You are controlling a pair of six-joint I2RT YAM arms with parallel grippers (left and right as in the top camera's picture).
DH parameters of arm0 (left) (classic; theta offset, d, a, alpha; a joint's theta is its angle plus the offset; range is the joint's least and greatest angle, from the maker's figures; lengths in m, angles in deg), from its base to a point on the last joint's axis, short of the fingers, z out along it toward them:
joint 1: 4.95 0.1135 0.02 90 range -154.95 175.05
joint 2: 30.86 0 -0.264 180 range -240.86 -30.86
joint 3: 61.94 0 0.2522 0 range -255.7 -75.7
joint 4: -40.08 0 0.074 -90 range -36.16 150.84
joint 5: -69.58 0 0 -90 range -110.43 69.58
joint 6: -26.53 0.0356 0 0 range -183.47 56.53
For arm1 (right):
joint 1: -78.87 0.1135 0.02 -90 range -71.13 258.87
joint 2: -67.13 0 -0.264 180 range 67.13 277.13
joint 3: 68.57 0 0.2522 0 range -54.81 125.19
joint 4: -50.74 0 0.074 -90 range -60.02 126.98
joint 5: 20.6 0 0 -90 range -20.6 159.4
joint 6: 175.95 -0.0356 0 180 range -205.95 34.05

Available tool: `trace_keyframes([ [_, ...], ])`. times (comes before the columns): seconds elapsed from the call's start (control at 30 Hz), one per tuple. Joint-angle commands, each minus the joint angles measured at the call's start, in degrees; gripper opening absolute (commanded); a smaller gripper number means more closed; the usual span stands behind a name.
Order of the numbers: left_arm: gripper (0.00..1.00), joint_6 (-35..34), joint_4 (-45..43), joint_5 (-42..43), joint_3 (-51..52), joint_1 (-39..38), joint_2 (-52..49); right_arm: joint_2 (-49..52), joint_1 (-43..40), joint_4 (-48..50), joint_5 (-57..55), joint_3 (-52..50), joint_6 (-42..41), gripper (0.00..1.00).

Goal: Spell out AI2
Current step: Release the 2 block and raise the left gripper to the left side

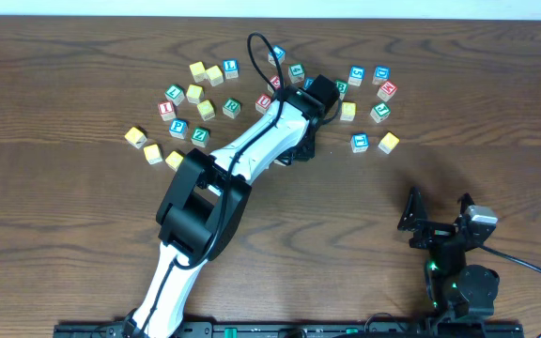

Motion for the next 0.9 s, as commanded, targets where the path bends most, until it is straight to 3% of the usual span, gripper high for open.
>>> trace_keyframes([
  [0.0,0.45,3.41,0.28,-0.33,-2.34,0.57,3.26,-0.35,-0.26,-0.17,0.11,-0.09,-0.33,0.99],
  [0.33,0.45,10.40,5.22,-0.09,-2.43,5.86,21.57,-0.35,-0.26,-0.17,0.11,-0.09,-0.33,0.99],
  [0.53,0.45,14.36,10.54,-0.09,-2.43,14.64,31.01,-0.35,-0.26,-0.17,0.11,-0.09,-0.33,0.99],
  [0.87,0.45,15.13,13.88,3.19,-2.19,31.04,33.68,-0.35,-0.26,-0.17,0.11,-0.09,-0.33,0.99],
])
